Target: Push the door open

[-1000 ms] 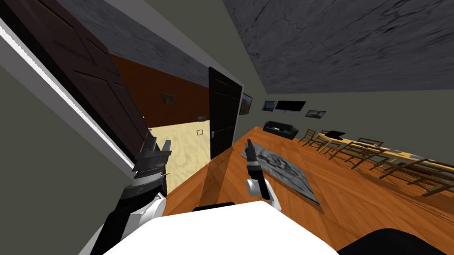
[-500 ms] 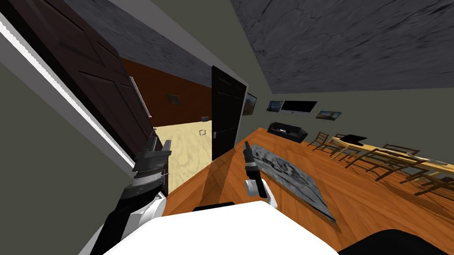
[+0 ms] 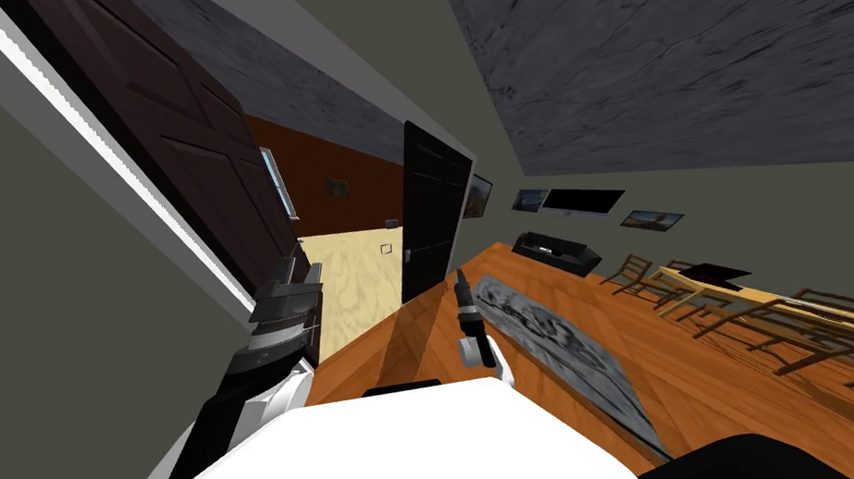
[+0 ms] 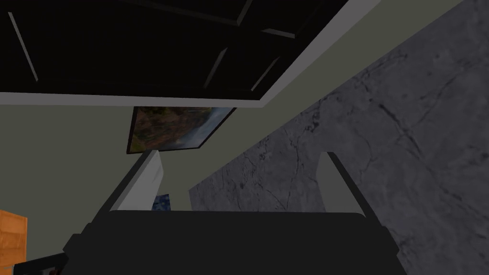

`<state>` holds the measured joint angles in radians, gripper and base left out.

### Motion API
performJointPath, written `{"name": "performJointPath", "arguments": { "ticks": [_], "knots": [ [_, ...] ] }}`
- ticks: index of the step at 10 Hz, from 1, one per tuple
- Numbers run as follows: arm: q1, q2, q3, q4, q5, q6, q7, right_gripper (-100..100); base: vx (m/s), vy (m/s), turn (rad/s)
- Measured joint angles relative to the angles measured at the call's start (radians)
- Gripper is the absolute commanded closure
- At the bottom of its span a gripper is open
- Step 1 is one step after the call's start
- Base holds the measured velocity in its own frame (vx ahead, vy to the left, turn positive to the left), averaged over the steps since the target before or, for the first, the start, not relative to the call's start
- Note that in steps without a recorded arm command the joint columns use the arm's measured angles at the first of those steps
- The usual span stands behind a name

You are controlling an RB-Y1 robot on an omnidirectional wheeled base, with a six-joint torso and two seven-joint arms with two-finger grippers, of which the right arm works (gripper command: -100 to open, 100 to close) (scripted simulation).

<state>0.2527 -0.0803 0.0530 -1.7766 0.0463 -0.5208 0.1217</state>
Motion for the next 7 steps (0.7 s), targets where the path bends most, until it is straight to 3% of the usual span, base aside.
{"name": "performJointPath", "arguments": {
  "ticks": [7],
  "knots": [
    [-0.058,-0.010,0.011,0.184,-0.021,-0.045,-0.010,-100,0.090,-0.047,0.126]
  ]
}}
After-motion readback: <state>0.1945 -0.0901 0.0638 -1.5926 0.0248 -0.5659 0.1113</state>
